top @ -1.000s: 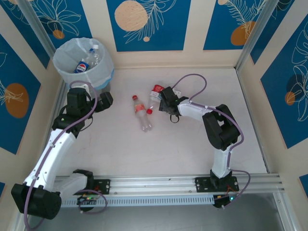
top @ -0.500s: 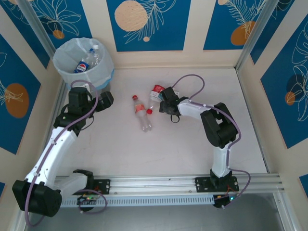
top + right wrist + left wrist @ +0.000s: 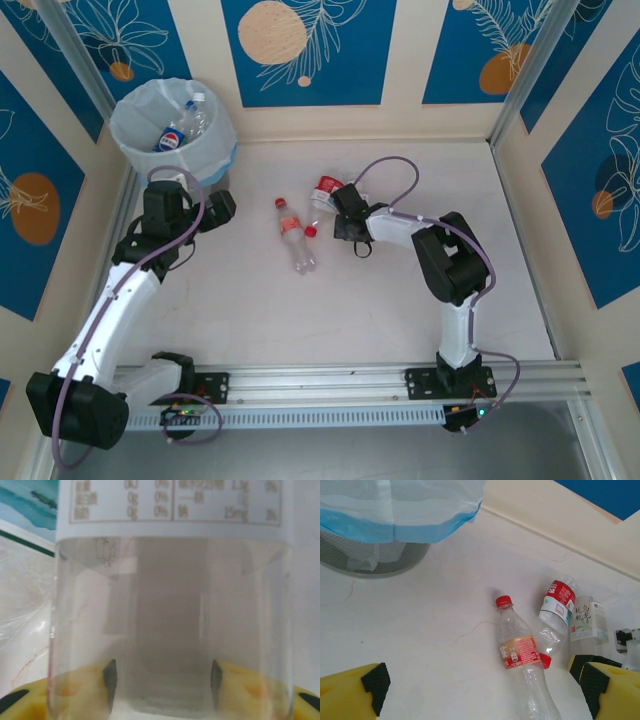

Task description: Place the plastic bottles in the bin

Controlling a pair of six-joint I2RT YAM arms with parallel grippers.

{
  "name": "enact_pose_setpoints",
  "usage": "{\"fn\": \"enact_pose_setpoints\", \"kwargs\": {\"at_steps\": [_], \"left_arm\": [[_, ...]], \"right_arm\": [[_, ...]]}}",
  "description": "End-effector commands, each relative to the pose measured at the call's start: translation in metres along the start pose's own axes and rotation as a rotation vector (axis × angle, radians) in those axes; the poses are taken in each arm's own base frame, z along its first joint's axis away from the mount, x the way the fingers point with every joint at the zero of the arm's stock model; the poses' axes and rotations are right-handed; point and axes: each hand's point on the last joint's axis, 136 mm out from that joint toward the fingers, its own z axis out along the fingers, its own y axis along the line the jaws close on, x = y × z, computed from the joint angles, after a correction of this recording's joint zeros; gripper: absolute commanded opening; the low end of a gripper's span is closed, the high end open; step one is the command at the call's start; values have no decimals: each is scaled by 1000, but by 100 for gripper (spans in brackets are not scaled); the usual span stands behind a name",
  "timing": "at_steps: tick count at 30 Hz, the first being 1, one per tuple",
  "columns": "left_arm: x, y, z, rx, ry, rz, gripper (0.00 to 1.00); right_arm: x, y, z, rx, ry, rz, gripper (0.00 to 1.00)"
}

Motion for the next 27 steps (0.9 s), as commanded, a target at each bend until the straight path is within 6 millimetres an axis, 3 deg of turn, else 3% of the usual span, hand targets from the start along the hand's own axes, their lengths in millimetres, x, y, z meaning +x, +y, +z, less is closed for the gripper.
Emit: {"fn": "enact_pose_setpoints", "kwargs": {"at_steps": [1,6,16,21,27], "left_arm": [[0,0,1,-6,0,2,99],[0,0,4,-2,4,-1,99],[2,-9,10,43,26,-7,99],[2,-29,11,146,51,12,99],[-1,-62,6,330,54,25,99]], "right_arm": [[-12,6,-22,-30,-52,-22,45],[-13,9,-38,-74,-74,-34,39],[-18,14,-80,-185,-161,-21,13],[-20,22,-109,-289,-224,-35,0],[-22,36,-150,-467,-289,-25,0]]}}
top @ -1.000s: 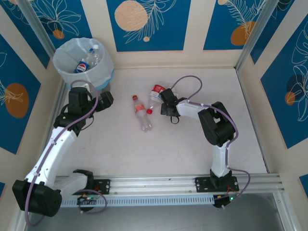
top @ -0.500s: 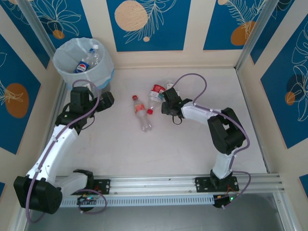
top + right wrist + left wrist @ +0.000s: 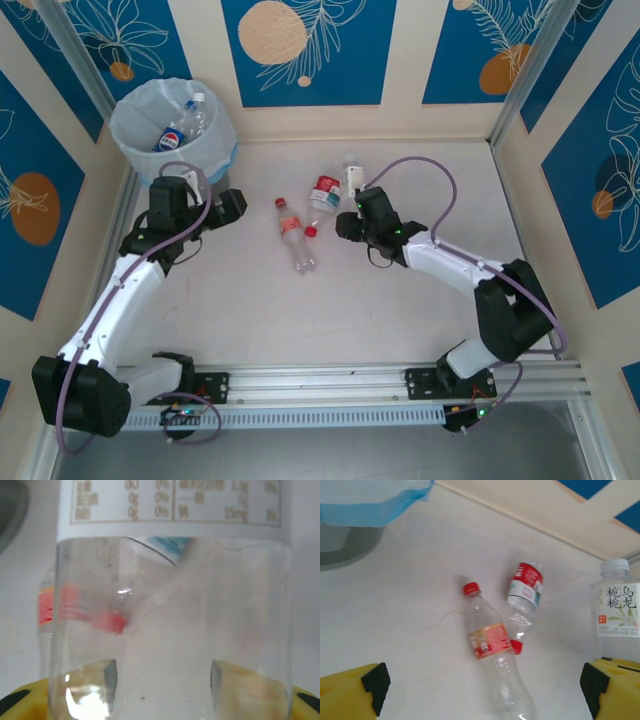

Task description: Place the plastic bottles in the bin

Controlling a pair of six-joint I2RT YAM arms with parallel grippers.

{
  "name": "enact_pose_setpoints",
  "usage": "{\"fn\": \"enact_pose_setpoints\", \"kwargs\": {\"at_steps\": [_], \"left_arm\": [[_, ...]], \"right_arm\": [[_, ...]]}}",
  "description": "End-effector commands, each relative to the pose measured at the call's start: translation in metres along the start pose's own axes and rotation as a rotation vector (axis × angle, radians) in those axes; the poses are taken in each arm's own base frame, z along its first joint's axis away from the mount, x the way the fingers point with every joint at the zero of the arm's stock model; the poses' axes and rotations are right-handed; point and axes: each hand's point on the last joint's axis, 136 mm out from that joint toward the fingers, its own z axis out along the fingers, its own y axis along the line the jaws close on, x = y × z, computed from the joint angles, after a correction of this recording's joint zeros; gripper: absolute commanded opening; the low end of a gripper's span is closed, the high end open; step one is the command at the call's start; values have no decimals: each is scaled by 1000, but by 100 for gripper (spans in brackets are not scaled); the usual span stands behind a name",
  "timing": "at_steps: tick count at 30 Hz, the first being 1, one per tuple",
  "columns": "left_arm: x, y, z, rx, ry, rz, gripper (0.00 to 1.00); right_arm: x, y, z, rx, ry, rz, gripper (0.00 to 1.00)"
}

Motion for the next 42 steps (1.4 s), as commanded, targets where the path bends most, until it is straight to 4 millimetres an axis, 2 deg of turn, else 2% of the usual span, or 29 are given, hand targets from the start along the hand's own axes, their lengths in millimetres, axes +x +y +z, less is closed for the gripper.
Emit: {"fn": "enact_pose_setpoints", "kwargs": {"at_steps": [1,6,11,15,21,25,28,32,36,42], "left_arm": [[-10,-39,-4,191,-17,34,99],[-8,-74,-10,368,8,66,99],[-5,-92,-14,418,18,90,99],[-2,-114,-19,459,54,100,99],[8,-155,-19,575,82,150,99],[12,-172,-14,661,93,138,99],[7,-175,-9,658,89,114,99],[1,-183,-7,641,84,103,99],[0,-160,11,446,70,78,99],[-8,-148,15,368,20,48,99]], "right_arm": [[-17,32,-23,-178,-75,-7,0],[-26,62,-48,-359,-106,-9,0],[-33,80,-66,-468,-130,2,0],[-35,104,-83,-598,-152,-38,0],[-32,131,-92,-726,-172,-113,0],[-29,152,-102,-822,-168,-149,0],[-28,160,-100,-795,-176,-163,0],[-22,164,-86,-635,-197,-233,0],[-23,174,-85,-564,-251,-277,0],[-31,166,-74,-390,-291,-306,0]]}}
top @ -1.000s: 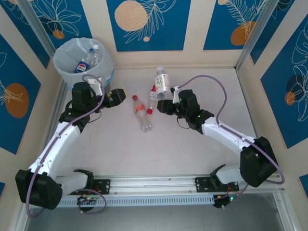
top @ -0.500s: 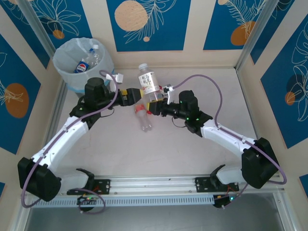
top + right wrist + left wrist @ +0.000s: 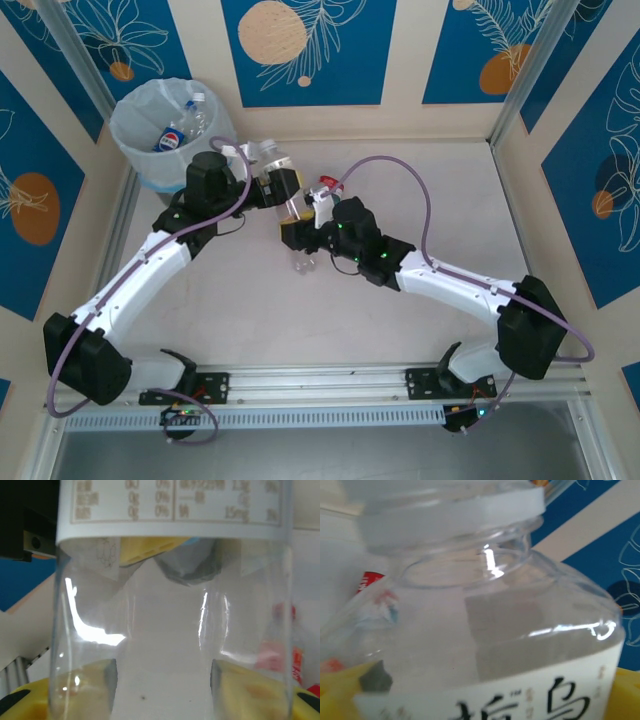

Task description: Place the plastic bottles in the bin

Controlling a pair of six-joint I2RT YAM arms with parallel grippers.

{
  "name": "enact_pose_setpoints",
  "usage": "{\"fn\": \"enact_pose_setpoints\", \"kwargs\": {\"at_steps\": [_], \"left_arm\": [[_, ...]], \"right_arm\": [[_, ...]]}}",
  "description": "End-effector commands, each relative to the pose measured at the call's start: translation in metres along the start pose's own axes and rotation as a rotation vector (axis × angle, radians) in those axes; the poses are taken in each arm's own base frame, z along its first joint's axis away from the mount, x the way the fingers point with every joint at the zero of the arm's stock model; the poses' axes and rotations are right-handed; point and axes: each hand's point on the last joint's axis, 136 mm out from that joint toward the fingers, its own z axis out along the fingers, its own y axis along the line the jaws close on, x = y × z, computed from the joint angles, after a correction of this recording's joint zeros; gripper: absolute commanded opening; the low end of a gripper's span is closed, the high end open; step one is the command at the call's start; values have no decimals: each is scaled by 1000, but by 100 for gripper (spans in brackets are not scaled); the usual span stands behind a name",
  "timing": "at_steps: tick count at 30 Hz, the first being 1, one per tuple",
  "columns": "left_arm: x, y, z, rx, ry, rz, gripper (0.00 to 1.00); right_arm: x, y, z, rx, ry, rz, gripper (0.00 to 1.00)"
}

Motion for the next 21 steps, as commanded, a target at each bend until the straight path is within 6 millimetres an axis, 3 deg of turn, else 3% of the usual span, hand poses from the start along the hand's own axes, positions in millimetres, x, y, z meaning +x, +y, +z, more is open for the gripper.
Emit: {"fn": "enact_pose_setpoints", "kwargs": {"at_steps": [1,17,21], "left_arm": [[-9,5,-4,-66,-43,-10,99],[-2,12,4,-102,0,-13,86],[-5,16,-1,-129,-21,3,73]], "right_arm": [[-15,-19,0,152,-46,-68,0],[-8,2,13,176,0,-221,0],[-7,3,12,174,5,-223,0]]}}
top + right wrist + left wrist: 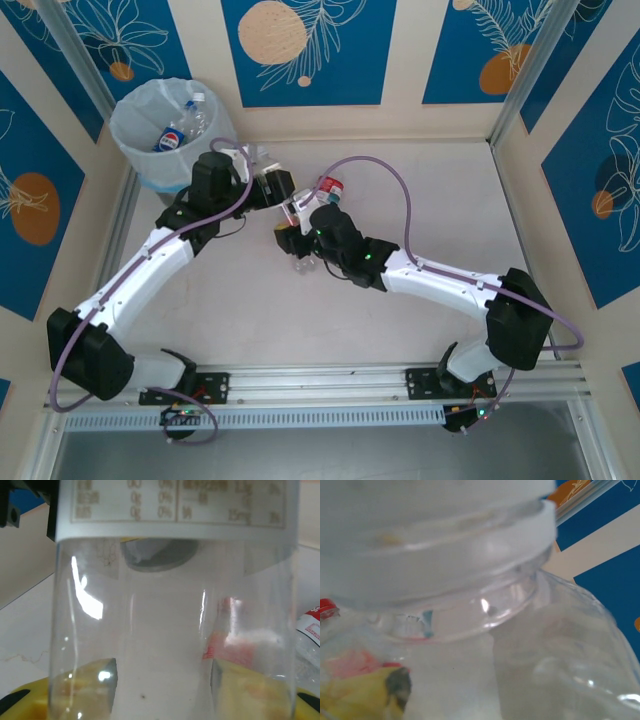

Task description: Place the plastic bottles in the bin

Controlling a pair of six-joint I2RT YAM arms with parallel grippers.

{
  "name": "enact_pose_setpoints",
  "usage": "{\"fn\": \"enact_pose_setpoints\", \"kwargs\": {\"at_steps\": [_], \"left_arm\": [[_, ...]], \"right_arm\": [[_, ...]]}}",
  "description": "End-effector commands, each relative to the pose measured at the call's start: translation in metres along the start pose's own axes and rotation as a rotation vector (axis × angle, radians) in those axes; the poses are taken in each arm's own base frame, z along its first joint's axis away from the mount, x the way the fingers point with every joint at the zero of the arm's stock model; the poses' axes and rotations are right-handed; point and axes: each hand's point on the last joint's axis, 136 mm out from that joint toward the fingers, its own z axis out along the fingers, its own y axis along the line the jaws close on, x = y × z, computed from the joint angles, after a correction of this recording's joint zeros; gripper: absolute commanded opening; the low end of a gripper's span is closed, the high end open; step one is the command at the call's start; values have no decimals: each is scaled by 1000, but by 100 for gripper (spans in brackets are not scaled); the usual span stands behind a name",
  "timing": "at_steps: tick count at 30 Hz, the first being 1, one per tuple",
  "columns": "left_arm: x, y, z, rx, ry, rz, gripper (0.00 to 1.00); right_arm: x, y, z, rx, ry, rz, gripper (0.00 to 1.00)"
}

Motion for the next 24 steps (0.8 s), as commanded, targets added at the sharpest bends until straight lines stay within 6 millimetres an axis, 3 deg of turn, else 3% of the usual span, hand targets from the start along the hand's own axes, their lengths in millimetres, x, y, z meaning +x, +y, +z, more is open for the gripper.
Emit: {"fn": "enact_pose_setpoints", "kwargs": {"at_steps": [1,9,10,11,24], "left_arm": [[-8,-7,-7,-9,-36,40,69],[-11,-10,-12,3,-61,51,62],[-12,-10,-13,-3,-65,55,62],[-14,-9,-14,-12,-71,57,62],[-18,-6,-12,-45,-66,76,63]], "right_arm": [[-22,4,-4,11,-53,-27,2],[-17,1,-6,2,-29,10,57],[-16,3,-6,-16,-23,13,69],[-15,5,-7,-39,-16,11,97],[-17,2,-23,-74,-49,17,100]]}}
